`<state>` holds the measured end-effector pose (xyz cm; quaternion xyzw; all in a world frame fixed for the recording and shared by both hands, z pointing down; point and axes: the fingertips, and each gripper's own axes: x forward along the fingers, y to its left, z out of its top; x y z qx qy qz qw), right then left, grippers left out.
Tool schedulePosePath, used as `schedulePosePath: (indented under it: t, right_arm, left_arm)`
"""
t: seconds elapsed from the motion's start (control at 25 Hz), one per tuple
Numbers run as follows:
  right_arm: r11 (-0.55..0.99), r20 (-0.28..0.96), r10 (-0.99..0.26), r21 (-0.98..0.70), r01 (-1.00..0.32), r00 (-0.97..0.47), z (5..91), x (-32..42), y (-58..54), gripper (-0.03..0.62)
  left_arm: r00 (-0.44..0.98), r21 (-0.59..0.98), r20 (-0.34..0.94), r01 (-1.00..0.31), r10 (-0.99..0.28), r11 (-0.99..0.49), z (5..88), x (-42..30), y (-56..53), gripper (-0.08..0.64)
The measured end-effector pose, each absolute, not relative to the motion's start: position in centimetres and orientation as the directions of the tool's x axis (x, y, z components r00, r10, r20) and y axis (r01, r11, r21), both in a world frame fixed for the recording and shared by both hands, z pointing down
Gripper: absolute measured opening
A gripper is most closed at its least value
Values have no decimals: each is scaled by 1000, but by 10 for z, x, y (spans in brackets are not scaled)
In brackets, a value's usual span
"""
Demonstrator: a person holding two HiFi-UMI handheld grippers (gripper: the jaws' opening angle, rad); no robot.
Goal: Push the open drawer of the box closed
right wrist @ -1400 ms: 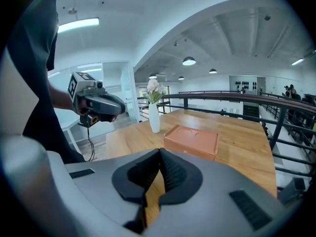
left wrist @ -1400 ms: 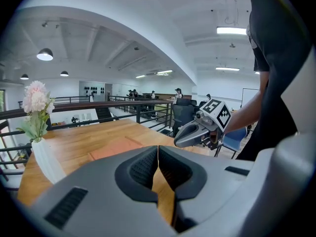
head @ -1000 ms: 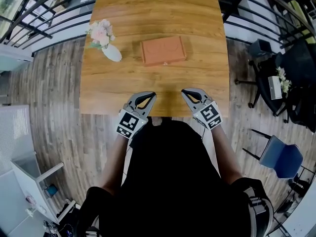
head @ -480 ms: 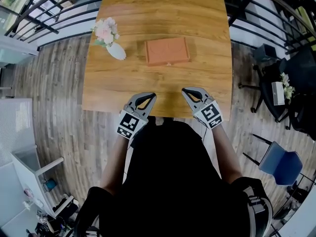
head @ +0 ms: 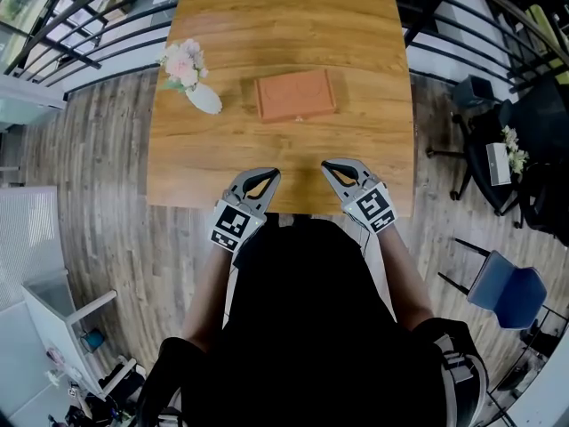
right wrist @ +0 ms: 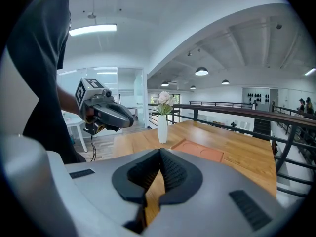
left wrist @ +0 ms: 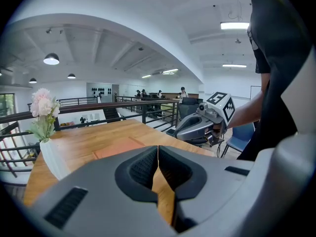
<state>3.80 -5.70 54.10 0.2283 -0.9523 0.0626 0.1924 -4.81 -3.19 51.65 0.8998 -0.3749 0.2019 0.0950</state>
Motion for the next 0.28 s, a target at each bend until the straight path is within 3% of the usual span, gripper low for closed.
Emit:
schedulePosePath:
  t: [0.28]
  right_arm:
    - [885, 398, -418, -25, -466, -816, 546, 41, -59, 14]
  left_arm:
    - [630, 27, 437, -723, -642, -690, 525, -49, -28, 25]
